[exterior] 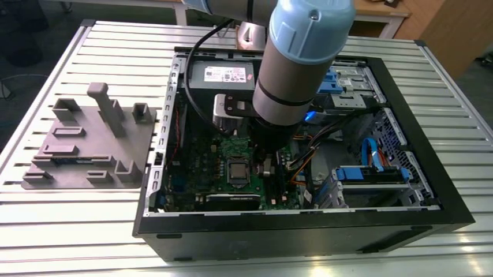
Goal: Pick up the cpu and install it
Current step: 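Install the first cpu locking lever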
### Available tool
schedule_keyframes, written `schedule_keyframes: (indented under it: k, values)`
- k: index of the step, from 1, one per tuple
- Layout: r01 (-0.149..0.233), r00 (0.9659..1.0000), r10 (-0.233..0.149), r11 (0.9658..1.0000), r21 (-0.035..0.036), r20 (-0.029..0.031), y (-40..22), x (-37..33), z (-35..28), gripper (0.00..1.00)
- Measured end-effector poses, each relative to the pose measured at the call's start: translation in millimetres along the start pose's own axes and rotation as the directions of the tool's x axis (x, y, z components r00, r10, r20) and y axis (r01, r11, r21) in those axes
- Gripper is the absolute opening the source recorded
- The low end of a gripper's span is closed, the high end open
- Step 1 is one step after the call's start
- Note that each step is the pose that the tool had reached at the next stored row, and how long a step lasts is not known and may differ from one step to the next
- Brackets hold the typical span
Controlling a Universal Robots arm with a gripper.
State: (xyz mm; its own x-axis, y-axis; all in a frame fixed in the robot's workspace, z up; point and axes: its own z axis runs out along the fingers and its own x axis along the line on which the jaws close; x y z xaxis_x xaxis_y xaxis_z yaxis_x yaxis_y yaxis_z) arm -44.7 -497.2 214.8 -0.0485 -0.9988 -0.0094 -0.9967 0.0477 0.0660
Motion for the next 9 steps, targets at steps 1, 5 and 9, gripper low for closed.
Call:
schedule_keyframes:
  k: [1,5,9]
  values:
    - [0.002,1.0000,-0.002,1.0000,0.0020,0.0000,0.0,0.0,0.2,0.10]
    - [0.019,0.9998,-0.019,0.9998,0.0102,-0.0006,0.5,1.4,0.8,0.10]
    - [0.032,0.9995,-0.032,0.9994,0.0117,-0.0014,1.7,3.5,2.6,0.10]
